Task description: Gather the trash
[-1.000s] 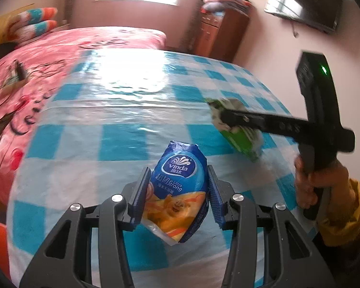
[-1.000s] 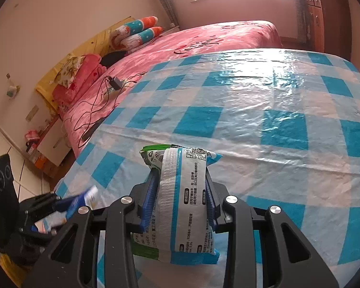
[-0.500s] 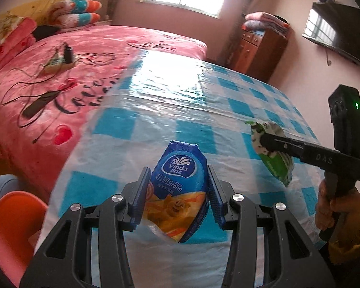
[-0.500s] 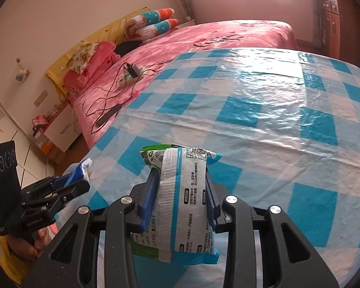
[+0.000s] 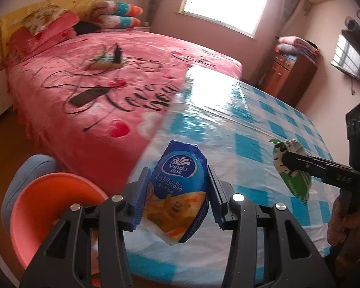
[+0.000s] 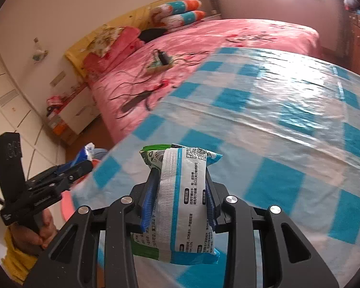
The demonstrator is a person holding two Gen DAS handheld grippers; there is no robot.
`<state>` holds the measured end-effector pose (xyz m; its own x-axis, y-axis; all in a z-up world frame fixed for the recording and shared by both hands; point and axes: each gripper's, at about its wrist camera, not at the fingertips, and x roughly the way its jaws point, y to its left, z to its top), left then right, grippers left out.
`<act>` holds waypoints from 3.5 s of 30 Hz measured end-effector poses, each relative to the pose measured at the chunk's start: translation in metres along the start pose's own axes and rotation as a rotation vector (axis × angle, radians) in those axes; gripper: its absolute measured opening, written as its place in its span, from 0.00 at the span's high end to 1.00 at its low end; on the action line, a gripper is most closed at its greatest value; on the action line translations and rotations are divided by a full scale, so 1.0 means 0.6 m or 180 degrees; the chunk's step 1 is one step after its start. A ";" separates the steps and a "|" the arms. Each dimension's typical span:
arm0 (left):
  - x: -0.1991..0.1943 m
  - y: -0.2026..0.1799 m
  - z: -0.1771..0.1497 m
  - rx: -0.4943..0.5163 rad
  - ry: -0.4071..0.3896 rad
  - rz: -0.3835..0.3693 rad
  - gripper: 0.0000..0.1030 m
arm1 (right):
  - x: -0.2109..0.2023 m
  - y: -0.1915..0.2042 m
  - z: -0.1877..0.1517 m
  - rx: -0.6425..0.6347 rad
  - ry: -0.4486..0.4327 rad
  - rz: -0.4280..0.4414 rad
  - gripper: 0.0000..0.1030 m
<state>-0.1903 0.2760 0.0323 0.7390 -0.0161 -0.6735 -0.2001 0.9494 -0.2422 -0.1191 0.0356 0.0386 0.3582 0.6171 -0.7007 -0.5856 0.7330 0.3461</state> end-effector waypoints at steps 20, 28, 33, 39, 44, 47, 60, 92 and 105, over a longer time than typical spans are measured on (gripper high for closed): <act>-0.043 0.150 -0.051 -0.0386 -0.0014 0.0816 0.54 | 0.084 0.207 0.033 -0.0592 0.0343 0.0591 0.64; -0.041 0.200 -0.076 -0.0552 0.0070 0.1039 0.54 | 0.136 0.280 0.028 -0.0771 0.0544 0.0788 0.64; -0.035 0.227 -0.096 -0.0659 0.0146 0.1111 0.54 | 0.165 0.312 0.026 -0.0856 0.0648 0.0878 0.64; -0.024 0.242 -0.108 -0.0717 0.0218 0.1138 0.53 | 0.192 0.341 0.026 -0.0921 0.0717 0.0951 0.64; -0.017 0.250 -0.113 -0.0751 0.0248 0.1157 0.53 | 0.213 0.358 0.025 -0.0953 0.0781 0.0976 0.64; -0.014 0.254 -0.116 -0.0761 0.0272 0.1170 0.53 | 0.225 0.365 0.024 -0.0974 0.0802 0.0976 0.64; -0.010 0.272 -0.128 -0.0851 0.0270 0.1336 0.17 | 0.230 0.344 0.039 -0.0945 0.0434 0.0546 0.19; -0.046 0.072 -0.013 -0.0275 -0.0673 0.1096 0.07 | 0.043 0.160 0.030 -0.0786 -0.0540 -0.0508 0.12; -0.023 -0.032 0.008 -0.0059 -0.0594 0.0629 0.07 | -0.035 0.084 0.009 -0.0599 -0.0793 -0.0890 0.12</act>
<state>-0.1934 0.2596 0.0493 0.7898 0.2288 -0.5691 -0.3627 0.9224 -0.1326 -0.1524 0.0610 0.0741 0.6736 0.4691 -0.5711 -0.5553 0.8312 0.0278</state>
